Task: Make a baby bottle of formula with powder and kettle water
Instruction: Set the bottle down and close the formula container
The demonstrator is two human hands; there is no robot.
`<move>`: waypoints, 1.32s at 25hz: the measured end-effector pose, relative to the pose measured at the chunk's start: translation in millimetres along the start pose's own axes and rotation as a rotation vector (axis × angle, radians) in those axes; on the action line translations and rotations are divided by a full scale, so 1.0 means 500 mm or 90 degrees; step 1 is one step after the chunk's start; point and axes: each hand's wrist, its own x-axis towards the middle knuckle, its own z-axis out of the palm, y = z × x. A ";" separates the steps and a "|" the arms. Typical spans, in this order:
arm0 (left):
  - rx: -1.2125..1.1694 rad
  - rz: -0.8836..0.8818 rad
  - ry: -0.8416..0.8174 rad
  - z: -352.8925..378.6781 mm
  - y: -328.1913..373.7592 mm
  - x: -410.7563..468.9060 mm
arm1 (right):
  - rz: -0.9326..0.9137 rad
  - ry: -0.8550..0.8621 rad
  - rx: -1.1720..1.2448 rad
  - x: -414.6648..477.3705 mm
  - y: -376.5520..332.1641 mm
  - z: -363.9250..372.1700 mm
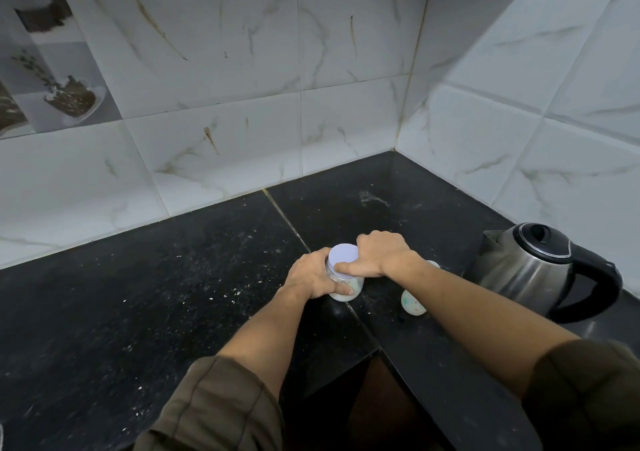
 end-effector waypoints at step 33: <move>0.040 0.027 0.029 -0.011 0.088 0.046 | 0.042 0.086 0.100 0.043 0.020 -0.017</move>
